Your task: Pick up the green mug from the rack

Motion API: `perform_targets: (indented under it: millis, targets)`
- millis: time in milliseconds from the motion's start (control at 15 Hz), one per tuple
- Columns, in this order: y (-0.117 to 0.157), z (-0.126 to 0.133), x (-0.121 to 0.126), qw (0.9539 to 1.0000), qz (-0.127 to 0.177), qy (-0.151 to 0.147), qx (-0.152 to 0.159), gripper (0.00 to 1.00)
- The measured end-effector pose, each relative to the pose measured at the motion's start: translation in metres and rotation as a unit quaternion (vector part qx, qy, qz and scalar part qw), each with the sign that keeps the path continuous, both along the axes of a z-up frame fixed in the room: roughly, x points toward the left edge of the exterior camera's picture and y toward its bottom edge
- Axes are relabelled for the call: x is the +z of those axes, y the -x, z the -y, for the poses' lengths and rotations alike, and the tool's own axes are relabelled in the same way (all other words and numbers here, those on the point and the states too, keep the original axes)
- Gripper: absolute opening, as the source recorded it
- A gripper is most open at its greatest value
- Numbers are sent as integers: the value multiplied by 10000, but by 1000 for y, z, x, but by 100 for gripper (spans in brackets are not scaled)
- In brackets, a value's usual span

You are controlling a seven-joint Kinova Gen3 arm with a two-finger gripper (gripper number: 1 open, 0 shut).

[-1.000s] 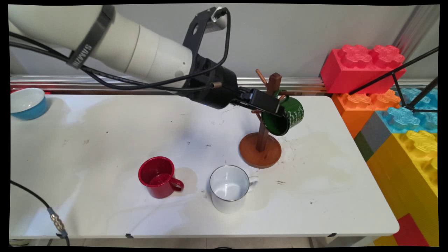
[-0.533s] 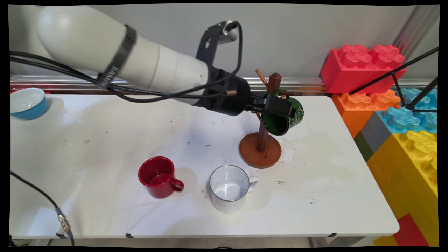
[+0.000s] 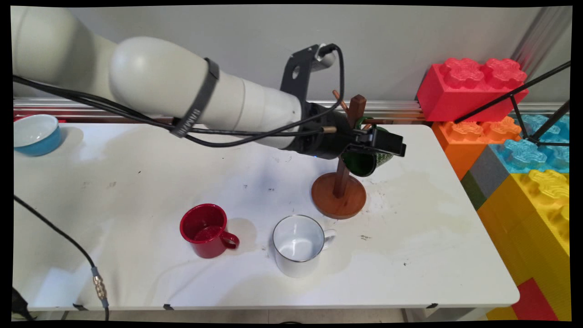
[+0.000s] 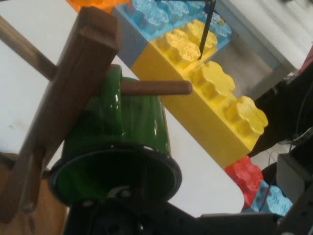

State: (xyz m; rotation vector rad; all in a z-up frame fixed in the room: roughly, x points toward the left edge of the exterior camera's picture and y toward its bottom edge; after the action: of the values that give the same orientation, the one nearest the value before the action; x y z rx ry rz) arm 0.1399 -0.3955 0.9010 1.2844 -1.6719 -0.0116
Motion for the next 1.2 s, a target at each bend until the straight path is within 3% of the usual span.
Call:
perform_targets:
  millis: [867, 933, 1200]
  targets:
    - [21, 7, -20, 9985, -250, -270, 405, 100]
    - [21, 8, -21, 9982, -277, -288, 454, 0]
    - [20, 7, -21, 9970, -353, -351, 591, 0]
